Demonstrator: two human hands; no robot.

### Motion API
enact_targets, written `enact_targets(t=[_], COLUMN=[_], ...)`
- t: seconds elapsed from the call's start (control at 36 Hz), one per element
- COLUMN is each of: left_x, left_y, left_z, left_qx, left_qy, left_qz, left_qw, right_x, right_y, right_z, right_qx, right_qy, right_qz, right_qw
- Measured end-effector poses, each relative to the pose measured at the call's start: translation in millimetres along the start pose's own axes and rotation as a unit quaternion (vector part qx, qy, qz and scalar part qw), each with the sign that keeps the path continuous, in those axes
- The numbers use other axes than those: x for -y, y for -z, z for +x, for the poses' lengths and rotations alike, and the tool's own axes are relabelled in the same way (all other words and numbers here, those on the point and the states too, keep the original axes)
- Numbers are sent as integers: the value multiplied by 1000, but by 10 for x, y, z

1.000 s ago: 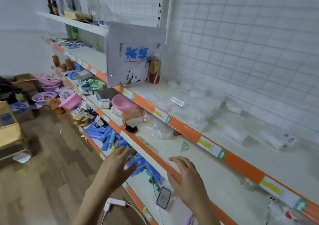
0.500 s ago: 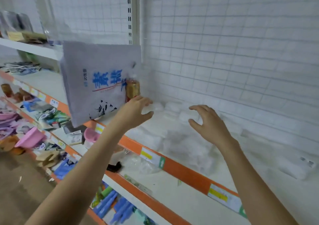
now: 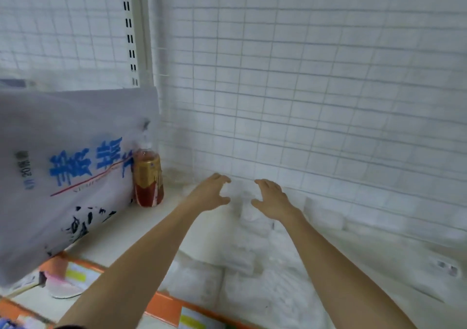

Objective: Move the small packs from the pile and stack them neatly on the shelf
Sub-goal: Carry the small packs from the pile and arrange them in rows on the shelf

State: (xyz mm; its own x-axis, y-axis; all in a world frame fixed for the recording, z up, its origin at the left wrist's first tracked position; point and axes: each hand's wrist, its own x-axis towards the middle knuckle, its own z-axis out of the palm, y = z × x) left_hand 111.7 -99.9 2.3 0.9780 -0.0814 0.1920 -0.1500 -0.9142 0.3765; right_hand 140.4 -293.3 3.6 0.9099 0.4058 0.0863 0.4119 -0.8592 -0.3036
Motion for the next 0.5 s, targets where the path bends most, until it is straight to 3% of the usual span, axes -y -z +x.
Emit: enact_targets(t=[0.22,0.39,0.5], left_x=[284,445,581], left_y=[-331,-435,-428], left_z=[372,430,481], left_qx=[90,24,8], left_qy=[-47,-130,-183], left_qz=[58,131,107], left_qw=[993,983,977], right_x=[108,130,164], right_y=[-201,-256,-266], right_z=[284,293,238], right_qx=[3,-22,-45], right_qy=[-95,-88,-73], right_qz=[-49,-94,-89], right_qw=[994,991,992])
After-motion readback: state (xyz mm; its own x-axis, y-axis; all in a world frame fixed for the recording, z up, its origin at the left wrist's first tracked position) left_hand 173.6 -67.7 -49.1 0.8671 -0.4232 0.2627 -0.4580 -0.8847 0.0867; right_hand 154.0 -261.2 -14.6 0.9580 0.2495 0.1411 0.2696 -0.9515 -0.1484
